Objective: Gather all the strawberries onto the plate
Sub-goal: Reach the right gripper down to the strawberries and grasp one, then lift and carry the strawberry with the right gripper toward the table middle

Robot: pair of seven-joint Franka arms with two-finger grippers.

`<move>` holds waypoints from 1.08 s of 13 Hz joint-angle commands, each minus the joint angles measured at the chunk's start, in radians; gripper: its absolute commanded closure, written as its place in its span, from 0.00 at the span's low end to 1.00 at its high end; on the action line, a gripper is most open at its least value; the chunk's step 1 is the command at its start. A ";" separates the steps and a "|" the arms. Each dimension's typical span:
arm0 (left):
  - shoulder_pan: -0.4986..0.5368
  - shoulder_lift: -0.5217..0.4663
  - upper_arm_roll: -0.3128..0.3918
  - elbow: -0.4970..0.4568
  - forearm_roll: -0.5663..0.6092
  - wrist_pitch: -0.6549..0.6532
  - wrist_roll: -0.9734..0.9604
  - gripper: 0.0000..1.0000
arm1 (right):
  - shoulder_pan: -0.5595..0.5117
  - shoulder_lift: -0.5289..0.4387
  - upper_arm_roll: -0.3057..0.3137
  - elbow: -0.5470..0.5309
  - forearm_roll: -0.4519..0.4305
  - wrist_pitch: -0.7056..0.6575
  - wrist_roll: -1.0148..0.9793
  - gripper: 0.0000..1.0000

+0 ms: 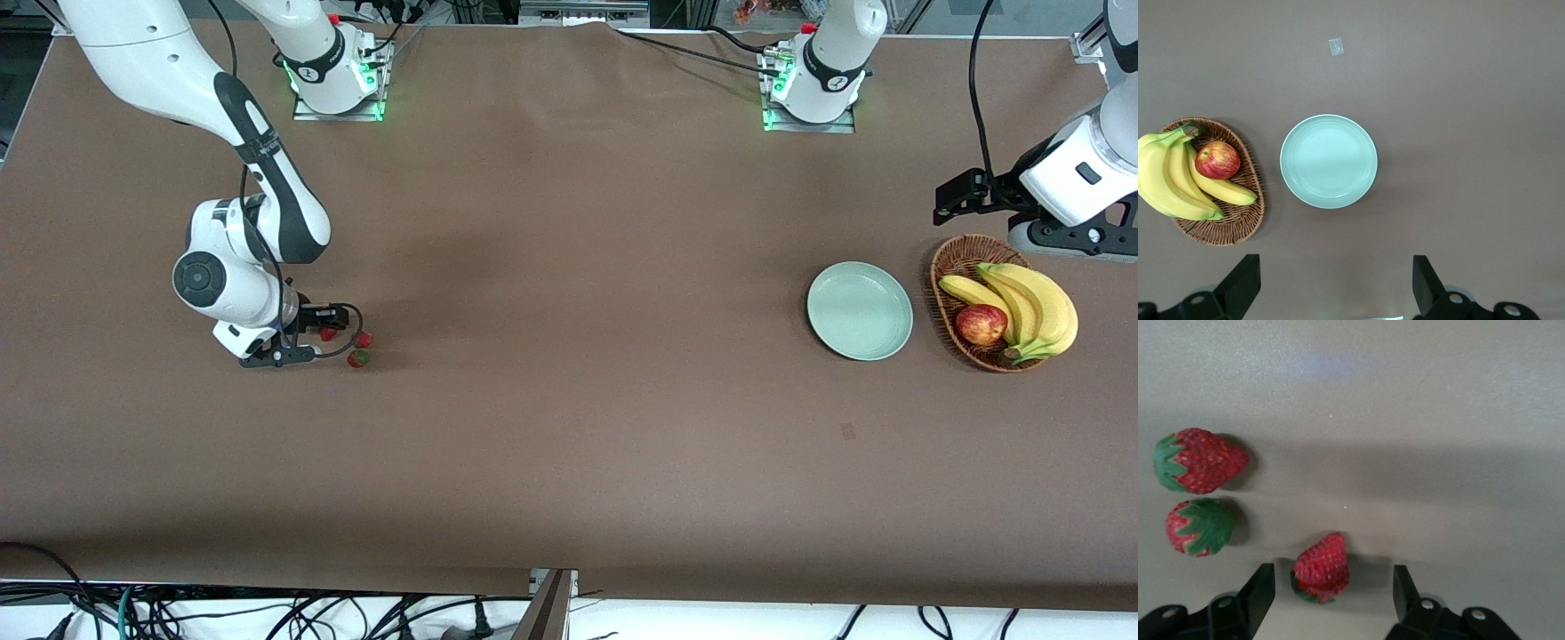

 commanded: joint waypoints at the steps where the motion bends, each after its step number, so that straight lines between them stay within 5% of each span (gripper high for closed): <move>1: -0.008 -0.002 0.006 0.007 0.001 0.001 0.015 0.00 | 0.000 0.002 0.006 0.001 0.019 0.012 -0.025 0.34; 6: -0.008 -0.002 0.006 0.007 0.001 0.001 0.015 0.00 | 0.000 -0.006 0.007 0.018 0.019 0.003 -0.025 0.73; 8: -0.008 -0.002 0.006 0.007 0.001 0.001 0.015 0.00 | 0.000 -0.027 0.021 0.059 0.019 -0.074 -0.023 0.74; 12: -0.008 0.004 0.006 0.007 -0.001 0.001 0.015 0.00 | 0.003 -0.033 0.079 0.333 0.042 -0.435 0.038 0.73; 14: -0.008 0.002 0.006 0.007 -0.001 0.001 0.014 0.00 | 0.042 -0.020 0.107 0.435 0.076 -0.513 0.139 0.73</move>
